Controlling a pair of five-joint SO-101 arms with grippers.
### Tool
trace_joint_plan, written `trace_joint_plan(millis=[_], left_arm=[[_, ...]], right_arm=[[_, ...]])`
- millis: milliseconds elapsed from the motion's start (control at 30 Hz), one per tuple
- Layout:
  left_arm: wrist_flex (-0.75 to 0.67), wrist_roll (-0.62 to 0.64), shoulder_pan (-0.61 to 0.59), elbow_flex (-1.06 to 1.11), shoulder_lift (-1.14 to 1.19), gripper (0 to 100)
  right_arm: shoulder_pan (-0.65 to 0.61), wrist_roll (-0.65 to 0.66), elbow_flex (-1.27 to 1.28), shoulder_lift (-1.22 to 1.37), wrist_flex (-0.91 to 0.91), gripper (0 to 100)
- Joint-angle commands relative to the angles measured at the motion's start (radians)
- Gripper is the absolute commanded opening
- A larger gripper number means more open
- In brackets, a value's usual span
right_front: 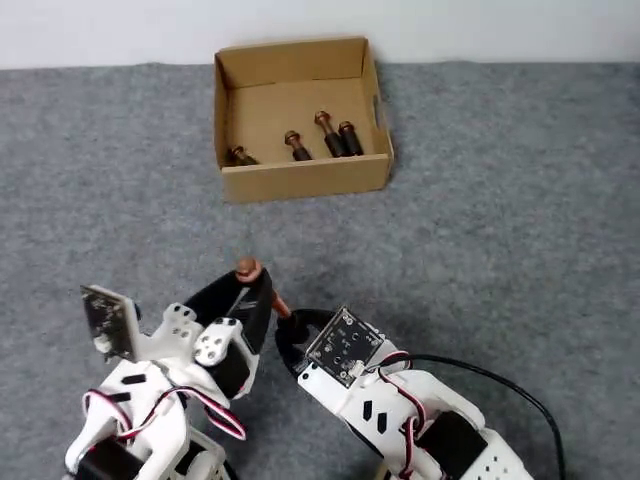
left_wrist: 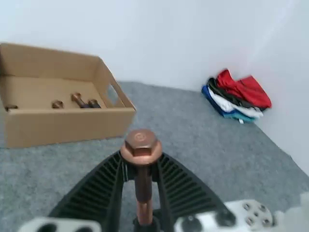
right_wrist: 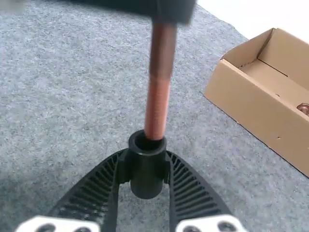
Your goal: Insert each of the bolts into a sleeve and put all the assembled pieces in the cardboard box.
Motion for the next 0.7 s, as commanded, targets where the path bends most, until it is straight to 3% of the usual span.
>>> trace_joint_plan(millis=[0,267,567,667], left_arm=[[0.002,0.009,0.038,0.010,-0.006,0],[0.003,-0.052,0.040,0.062,-0.006,0],[0.126,-0.235,0.041,0.131,-0.006,1],[0.147,-0.235,0.044,0.136,-0.005,7]], right_arm=[[-0.012,0.011,-0.078,-0.005,-0.027,0.8],[-0.010,0.011,-0.078,-0.008,-0.027,0.8],[-0.010,0.011,-0.077,-0.008,-0.027,0.8],[-0.010,0.011,-0.077,-0.008,-0.027,0.8]])
